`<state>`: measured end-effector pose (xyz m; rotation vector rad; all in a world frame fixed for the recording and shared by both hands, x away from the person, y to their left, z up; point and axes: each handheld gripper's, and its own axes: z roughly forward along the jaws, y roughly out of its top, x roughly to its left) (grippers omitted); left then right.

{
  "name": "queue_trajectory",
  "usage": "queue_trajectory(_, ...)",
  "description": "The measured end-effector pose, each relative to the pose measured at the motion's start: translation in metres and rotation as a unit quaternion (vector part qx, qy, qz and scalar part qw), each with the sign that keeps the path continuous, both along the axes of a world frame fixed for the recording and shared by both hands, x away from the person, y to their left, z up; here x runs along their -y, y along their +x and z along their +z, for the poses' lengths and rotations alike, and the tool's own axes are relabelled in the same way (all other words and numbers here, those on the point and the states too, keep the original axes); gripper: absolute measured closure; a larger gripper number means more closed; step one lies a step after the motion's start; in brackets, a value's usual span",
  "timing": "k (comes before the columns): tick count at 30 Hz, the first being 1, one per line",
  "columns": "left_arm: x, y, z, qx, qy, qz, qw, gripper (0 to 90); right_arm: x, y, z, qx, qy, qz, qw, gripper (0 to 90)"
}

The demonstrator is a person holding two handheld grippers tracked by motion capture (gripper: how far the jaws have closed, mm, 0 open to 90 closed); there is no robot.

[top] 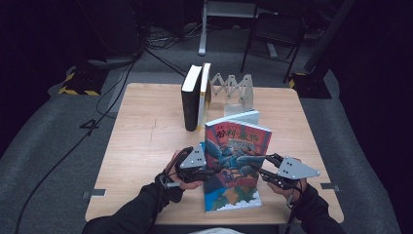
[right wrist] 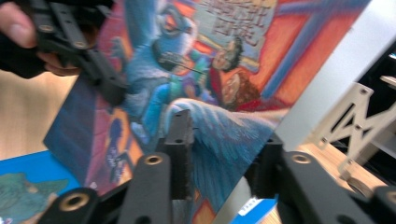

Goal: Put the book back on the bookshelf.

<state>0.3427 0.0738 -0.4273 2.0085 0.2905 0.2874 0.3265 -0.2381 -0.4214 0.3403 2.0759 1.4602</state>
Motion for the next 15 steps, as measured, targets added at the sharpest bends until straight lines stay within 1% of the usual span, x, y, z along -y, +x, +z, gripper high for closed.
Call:
queue_trajectory(2, 0.0, -0.003, 0.001, 0.01, 0.008, -0.007, 0.9999, 63.9, 0.001, 0.003, 0.0, -0.005, 0.004, -0.02, 0.9998, 54.7)
queue_trajectory(3, 0.0, -0.003, 0.001, 0.01, 0.008, -0.007, 0.9999, 64.4, 0.002, 0.005, -0.001, -0.01, 0.004, -0.022, 0.9997, 52.8)
queue_trajectory(4, 0.0, -0.005, 0.002, 0.019, 0.014, -0.014, 0.9996, 64.9, 0.002, 0.007, -0.002, -0.014, 0.001, -0.029, 0.9995, 50.9)
queue_trajectory(5, 0.001, -0.007, 0.001, 0.028, 0.02, -0.013, 0.9993, 65.5, 0.002, 0.009, -0.003, -0.018, 0.002, -0.03, 0.9994, 50.6)
queue_trajectory(6, 0.001, -0.007, 0.001, 0.032, 0.021, -0.013, 0.9992, 65.5, 0.003, 0.011, -0.004, -0.025, 0.006, -0.028, 0.9993, 50.0)
queue_trajectory(7, 0.001, -0.007, 0.001, 0.032, 0.022, -0.014, 0.9991, 65.5, 0.003, 0.013, -0.005, -0.031, 0.009, -0.025, 0.9992, 48.9)
queue_trajectory(9, 0.0, -0.006, 0.001, 0.032, 0.022, -0.015, 0.9991, 65.3, 0.003, 0.014, -0.004, -0.033, 0.01, -0.022, 0.9992, 48.0)
queue_trajectory(11, -0.002, -0.006, 0.001, 0.033, 0.02, -0.016, 0.9991, 65.3, 0.002, 0.016, -0.004, -0.04, 0.009, -0.012, 0.9991, 44.2)
queue_trajectory(14, -0.005, -0.005, 0.0, 0.029, 0.016, -0.015, 0.9993, 65.1, -0.002, 0.016, -0.003, -0.042, 0.006, -0.012, 0.999, 43.8)
queue_trajectory(15, -0.006, -0.004, -0.001, 0.029, 0.016, -0.015, 0.9993, 65.1, -0.002, 0.015, -0.003, -0.038, 0.006, -0.014, 0.9992, 43.9)
